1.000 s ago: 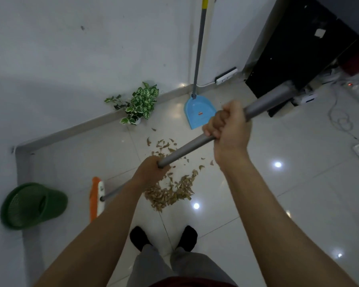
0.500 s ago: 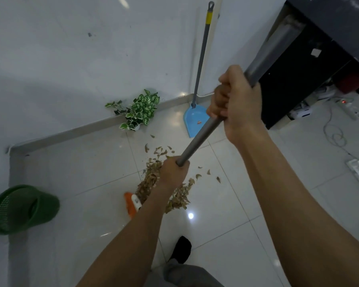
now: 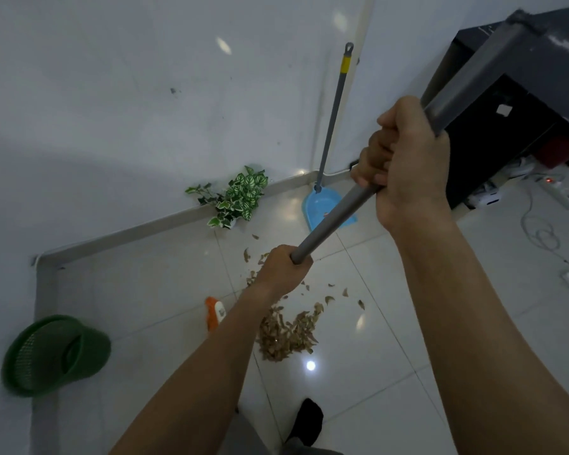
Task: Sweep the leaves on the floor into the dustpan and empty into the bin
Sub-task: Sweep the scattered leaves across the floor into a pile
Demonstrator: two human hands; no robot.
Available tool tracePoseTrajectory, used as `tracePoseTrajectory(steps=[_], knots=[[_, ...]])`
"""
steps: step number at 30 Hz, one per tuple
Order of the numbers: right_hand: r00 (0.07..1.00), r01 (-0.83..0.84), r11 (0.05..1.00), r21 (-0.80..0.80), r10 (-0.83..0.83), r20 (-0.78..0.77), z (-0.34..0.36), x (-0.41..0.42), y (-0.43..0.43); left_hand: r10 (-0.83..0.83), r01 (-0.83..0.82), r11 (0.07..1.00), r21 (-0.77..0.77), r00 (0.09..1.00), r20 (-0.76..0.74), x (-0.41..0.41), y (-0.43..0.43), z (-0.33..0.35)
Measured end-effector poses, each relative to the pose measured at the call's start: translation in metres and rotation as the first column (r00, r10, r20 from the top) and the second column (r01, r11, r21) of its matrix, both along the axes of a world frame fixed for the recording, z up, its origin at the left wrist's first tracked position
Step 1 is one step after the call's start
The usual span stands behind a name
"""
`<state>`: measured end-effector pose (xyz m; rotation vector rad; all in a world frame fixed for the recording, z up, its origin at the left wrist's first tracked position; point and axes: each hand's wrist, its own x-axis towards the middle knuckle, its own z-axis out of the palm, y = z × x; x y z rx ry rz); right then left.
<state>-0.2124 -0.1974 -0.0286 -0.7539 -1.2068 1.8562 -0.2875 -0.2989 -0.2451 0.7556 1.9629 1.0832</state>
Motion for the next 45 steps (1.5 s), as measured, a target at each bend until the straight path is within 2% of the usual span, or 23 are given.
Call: tracePoseTrajectory(steps=[4, 9, 14, 21, 27, 34, 38, 45], knots=[[0.994, 0.097, 0.993, -0.074, -0.100, -0.038, -0.032, -0.016, -0.022, -0.120, 0.113, 0.988, -0.104, 0.990, -0.069, -0.040, -0.025, -0.018], [0.975, 0.209, 0.964, -0.165, -0.217, -0.037, -0.081, -0.033, -0.056, -0.321, 0.272, 0.923, -0.270, 0.934, -0.158, -0.092, -0.043, -0.046], [0.944, 0.326, 0.926, -0.193, -0.328, 0.020, -0.110, -0.037, -0.085, -0.491, 0.418, 0.834, -0.359, 0.859, -0.141, -0.117, -0.046, -0.068], [0.776, 0.629, 0.764, -0.146, -0.628, 0.059, -0.089, 0.005, -0.093, -0.646, 0.618, 0.737, -0.273, 0.763, -0.014, -0.066, -0.023, -0.064], [0.621, 0.783, 0.617, -0.081, -0.782, 0.042, -0.055, 0.060, -0.111, -0.754, 0.743, 0.647, -0.171, 0.657, -0.003, 0.004, -0.019, -0.038], [0.555, 0.827, 0.555, -0.087, -0.831, -0.030, -0.035, 0.092, -0.137, -0.810, 0.806, 0.573, -0.150, 0.584, 0.047, 0.036, -0.030, -0.011], [0.509, 0.849, 0.513, -0.130, -0.858, -0.068, -0.034, 0.093, -0.142, -0.824, 0.812, 0.560, -0.167, 0.566, -0.010, 0.024, -0.029, -0.009], [0.391, 0.890, 0.403, -0.211, -0.915, -0.101, -0.050, 0.051, -0.128, -0.881, 0.843, 0.473, -0.258, 0.456, -0.125, -0.030, 0.014, -0.018]])
